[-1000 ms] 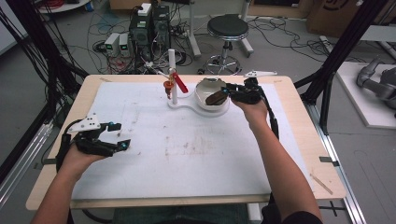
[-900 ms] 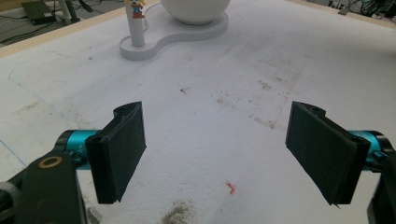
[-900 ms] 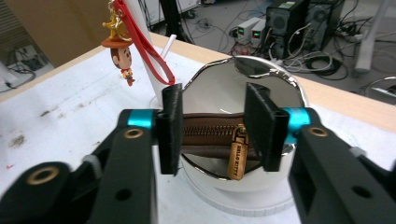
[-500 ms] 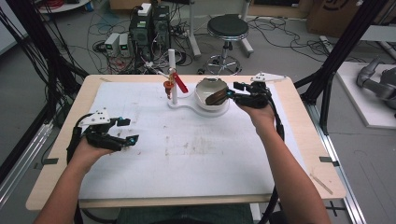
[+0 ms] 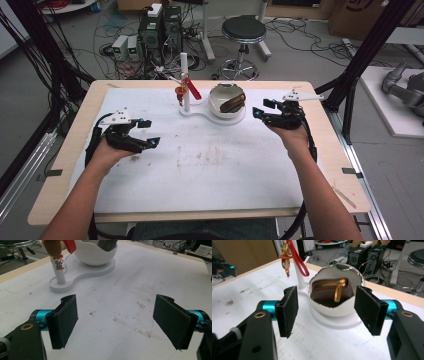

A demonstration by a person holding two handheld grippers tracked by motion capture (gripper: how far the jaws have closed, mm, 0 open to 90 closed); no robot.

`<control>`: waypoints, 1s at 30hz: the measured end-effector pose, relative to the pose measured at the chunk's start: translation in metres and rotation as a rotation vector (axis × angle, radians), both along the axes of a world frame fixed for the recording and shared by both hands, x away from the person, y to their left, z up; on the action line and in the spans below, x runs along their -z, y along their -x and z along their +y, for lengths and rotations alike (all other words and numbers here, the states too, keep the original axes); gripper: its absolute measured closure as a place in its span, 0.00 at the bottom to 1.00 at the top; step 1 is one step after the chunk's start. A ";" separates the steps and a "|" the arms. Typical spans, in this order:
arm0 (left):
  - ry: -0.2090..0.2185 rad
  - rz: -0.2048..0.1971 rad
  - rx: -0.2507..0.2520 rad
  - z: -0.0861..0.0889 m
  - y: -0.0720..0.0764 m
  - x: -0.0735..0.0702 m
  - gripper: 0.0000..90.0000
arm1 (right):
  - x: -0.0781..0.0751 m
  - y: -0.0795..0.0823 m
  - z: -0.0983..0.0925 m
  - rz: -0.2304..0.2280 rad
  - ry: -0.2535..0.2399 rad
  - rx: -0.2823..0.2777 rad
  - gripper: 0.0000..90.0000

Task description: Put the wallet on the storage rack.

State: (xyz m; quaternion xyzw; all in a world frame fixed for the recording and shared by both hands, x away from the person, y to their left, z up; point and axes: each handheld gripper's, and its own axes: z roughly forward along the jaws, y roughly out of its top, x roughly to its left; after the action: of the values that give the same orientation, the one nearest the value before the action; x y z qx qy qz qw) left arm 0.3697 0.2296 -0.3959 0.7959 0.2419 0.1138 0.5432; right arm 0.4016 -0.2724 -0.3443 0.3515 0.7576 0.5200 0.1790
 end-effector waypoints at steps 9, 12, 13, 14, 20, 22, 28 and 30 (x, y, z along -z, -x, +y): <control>0.017 -0.009 -0.001 -0.002 0.003 -0.003 0.22 | 0.018 0.020 -0.010 0.019 -0.019 0.002 0.33; 0.019 -0.013 -0.001 -0.003 0.003 -0.003 0.22 | 0.025 0.026 -0.015 0.016 -0.025 0.004 0.32; 0.016 -0.013 0.000 -0.003 0.003 -0.003 0.22 | 0.028 0.028 -0.016 0.018 -0.024 0.008 0.31; 0.017 -0.013 0.000 -0.004 0.003 -0.003 0.22 | 0.031 0.030 -0.017 0.023 -0.027 0.010 0.31; 0.019 -0.011 0.006 -0.004 0.004 -0.001 0.21 | 0.049 0.034 -0.023 0.051 -0.026 0.032 0.24; 0.018 -0.010 0.007 -0.004 0.004 -0.001 0.21 | 0.052 0.034 -0.024 0.059 -0.025 0.038 0.24; 0.023 -0.006 0.001 -0.001 0.005 0.001 0.21 | 0.055 0.037 -0.025 0.063 -0.018 0.041 0.24; 0.025 -0.009 -0.001 0.000 0.004 0.001 0.21 | 0.055 0.037 -0.025 0.062 -0.017 0.043 0.24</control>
State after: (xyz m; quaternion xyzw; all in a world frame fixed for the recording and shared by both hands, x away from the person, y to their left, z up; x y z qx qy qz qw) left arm 0.3652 0.2292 -0.3969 0.7883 0.2411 0.1145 0.5543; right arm 0.3648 -0.2978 -0.3991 0.3851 0.7507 0.5113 0.1635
